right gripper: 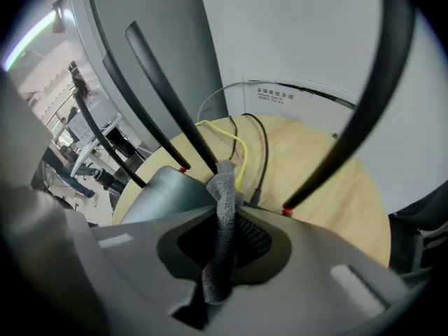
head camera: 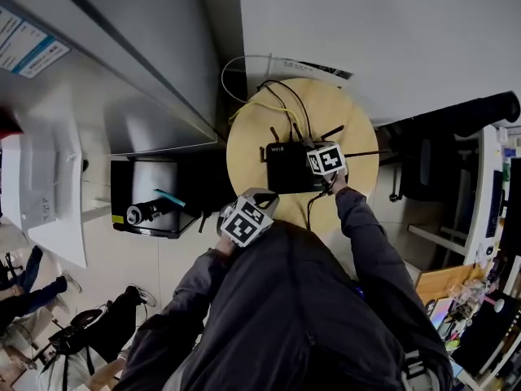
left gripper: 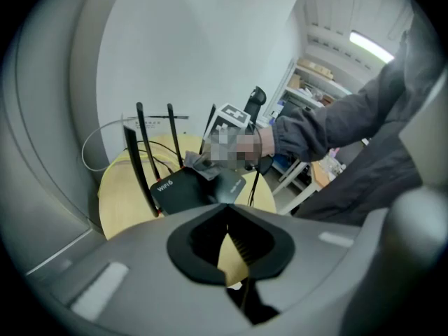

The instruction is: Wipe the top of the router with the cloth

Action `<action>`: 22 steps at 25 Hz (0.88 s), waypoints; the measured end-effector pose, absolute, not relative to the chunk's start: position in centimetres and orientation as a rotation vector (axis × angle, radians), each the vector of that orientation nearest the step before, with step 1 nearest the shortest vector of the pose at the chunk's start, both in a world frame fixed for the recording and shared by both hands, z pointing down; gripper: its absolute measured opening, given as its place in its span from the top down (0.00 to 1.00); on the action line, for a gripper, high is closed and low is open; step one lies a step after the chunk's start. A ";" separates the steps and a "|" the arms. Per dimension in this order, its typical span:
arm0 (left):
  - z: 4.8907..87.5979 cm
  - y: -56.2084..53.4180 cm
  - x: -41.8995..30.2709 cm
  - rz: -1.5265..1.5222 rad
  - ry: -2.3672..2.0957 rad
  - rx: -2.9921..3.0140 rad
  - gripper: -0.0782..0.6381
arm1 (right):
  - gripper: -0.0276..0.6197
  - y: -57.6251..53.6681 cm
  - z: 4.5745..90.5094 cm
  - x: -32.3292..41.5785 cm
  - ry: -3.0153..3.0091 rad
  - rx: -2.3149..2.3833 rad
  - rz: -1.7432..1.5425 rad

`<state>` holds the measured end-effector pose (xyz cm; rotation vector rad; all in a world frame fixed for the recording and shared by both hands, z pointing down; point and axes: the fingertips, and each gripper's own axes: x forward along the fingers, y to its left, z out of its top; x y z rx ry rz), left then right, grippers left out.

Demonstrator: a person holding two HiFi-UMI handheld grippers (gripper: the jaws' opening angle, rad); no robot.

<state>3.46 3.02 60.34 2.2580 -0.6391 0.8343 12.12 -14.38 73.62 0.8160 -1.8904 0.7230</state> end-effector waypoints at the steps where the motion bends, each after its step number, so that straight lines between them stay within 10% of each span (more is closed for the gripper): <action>1: 60.5 3.0 3.5 0.844 -0.635 2.260 0.89 | 0.91 -14.6 73.6 13.0 -1.882 0.834 0.728; 22: 60.6 3.3 3.9 0.862 -0.614 2.271 0.89 | 0.91 -15.0 72.4 17.8 -1.875 0.963 0.789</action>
